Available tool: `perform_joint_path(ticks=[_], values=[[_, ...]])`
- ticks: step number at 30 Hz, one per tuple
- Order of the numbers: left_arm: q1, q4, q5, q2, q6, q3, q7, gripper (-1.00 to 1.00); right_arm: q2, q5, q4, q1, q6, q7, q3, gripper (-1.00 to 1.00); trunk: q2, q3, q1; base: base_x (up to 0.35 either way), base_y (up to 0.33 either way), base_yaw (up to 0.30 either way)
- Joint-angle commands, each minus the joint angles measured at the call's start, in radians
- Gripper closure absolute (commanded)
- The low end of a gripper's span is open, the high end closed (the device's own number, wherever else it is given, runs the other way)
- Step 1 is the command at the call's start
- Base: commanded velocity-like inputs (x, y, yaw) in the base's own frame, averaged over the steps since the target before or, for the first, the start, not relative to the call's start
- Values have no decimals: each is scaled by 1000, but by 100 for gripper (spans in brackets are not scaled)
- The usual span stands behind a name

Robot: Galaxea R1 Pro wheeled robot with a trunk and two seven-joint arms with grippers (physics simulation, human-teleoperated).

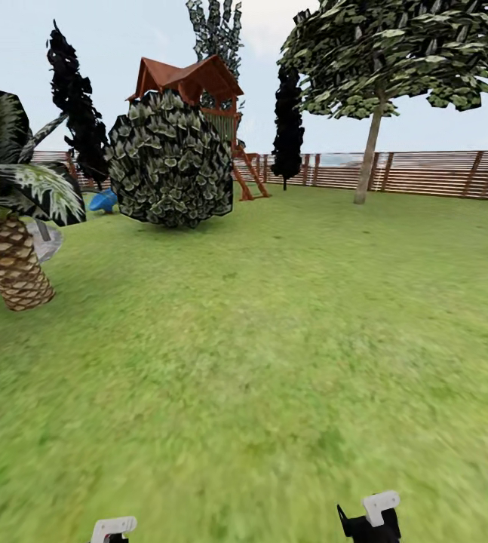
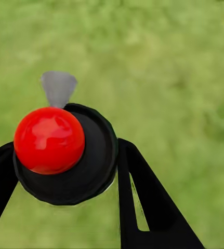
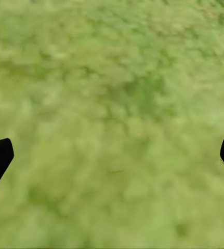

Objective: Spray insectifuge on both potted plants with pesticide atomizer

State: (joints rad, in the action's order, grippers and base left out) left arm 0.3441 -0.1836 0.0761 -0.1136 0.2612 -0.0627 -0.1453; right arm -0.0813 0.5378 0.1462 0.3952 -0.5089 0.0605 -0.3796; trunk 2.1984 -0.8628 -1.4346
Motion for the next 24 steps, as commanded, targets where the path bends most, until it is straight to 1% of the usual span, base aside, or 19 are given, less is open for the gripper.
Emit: perform_joint_path(ticks=[1, 24], values=[[0, 1, 8, 0, 1, -6, -10, 100, 0, 3, -1, 1, -3, 6, -8, -100, 0, -2, 0, 337, -79, 73], [-2, 1, 8, 0, 1, -6, -10, 100, 0, 3, -1, 1, -3, 6, -8, -100, 0, -31, 0, 337, -79, 86]])
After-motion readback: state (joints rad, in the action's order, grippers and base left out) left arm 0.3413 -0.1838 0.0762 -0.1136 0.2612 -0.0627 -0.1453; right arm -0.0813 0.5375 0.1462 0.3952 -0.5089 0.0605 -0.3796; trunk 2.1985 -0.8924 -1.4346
